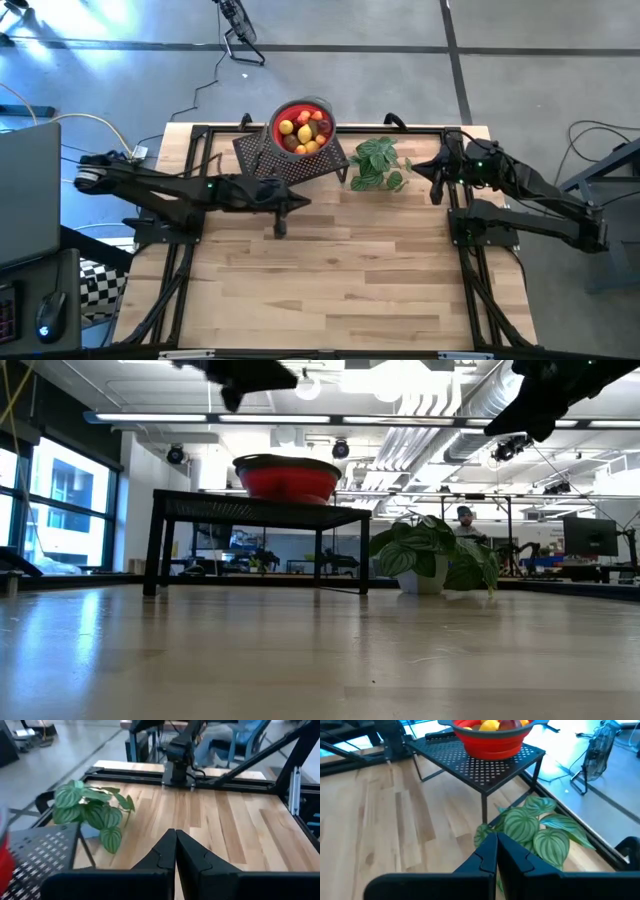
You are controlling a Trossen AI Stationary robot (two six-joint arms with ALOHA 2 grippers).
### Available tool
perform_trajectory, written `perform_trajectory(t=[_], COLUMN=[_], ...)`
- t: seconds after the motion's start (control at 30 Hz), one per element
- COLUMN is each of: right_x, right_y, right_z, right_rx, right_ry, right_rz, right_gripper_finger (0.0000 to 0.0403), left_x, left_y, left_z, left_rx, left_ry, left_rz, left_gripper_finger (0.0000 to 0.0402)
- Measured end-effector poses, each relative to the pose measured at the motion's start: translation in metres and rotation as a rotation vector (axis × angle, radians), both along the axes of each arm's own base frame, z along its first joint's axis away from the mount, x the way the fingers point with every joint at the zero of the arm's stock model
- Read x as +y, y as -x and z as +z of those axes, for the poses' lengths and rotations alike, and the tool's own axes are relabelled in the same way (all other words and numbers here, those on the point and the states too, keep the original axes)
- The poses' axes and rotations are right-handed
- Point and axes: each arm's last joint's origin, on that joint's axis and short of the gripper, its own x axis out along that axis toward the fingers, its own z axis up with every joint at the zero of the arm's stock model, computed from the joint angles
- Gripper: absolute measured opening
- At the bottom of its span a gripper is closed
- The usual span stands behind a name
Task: Pick & Place Fruit
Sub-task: Return to Home Position
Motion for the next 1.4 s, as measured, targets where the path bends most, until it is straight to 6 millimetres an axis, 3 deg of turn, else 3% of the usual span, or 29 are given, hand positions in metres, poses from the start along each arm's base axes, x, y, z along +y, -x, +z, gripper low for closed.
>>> perform_trajectory(t=[0.63, 1.07, 1.4], right_x=[-0.002, -0.002, 0.007], right_y=[0.003, 0.003, 0.0], right_z=[0.001, 0.0, 0.002], right_rx=[0.006, -0.012, -0.061], right_ry=[0.027, -0.015, -0.111], right_rz=[-0.119, -0.127, 0.193], right_gripper_finger=[0.0002, 0.0002, 0.0003], left_x=[0.012, 0.018, 0.019], left_y=[0.115, 0.169, 0.19], left_z=[-0.044, -0.052, -0.052], left_rx=[-0.18, -0.188, -0.223], left_ry=[-0.007, -0.01, -0.052], left_rz=[-0.004, 0.004, -0.035], left_gripper_finger=[0.0003, 0.0003, 0.0003])
